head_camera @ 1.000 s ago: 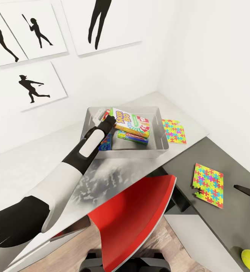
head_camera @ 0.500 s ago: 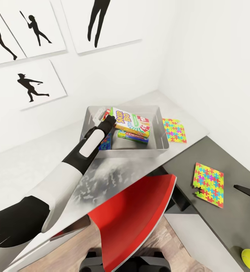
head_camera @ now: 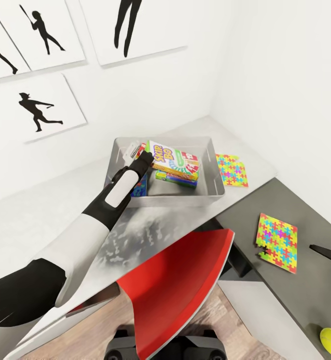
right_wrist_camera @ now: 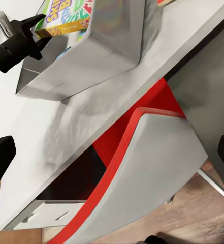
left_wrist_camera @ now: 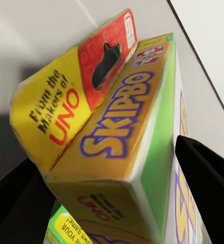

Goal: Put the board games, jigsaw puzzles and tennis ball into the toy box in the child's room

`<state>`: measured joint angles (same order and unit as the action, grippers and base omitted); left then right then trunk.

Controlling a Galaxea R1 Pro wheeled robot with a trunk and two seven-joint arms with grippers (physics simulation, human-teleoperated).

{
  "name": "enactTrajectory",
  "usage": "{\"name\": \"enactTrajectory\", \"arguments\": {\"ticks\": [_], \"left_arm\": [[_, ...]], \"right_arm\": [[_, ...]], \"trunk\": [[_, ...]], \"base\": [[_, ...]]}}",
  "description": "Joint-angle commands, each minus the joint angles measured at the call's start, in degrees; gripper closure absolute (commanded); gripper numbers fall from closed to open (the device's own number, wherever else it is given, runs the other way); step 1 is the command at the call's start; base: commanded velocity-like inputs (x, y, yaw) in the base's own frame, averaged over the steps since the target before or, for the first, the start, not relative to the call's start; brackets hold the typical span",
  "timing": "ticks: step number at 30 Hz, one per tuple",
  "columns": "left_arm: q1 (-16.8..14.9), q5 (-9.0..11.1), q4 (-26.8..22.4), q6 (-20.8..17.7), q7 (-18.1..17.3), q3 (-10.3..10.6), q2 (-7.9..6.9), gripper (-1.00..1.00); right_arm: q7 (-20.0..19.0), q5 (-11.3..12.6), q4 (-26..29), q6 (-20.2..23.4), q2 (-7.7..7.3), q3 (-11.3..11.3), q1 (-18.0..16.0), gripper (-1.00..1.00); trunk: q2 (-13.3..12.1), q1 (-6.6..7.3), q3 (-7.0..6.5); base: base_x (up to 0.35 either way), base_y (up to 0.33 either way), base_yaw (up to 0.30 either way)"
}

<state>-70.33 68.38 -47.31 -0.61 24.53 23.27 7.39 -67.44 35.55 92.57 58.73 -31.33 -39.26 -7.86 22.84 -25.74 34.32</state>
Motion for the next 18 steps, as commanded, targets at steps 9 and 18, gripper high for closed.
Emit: {"name": "enactTrajectory", "arguments": {"ticks": [9,18], "left_arm": [[-0.1,0.5,0.0,-0.1,0.5,0.2,-0.08,1.0],[-0.5,0.5,0.0,-0.2,0.8,0.2,-0.08,-1.0]], "right_arm": [[-0.2,0.0,0.0,0.2,-0.04,0.0,0.0,-1.0],[-0.2,0.0,0.0,0.2,-0.02,0.0,0.0,-1.0]], "trunk": [[0.1,-0.04,0.21],[0.1,-0.04,0.23]], "base": [[0.0,0.0,0.0],[0.0,0.0,0.0]]}}
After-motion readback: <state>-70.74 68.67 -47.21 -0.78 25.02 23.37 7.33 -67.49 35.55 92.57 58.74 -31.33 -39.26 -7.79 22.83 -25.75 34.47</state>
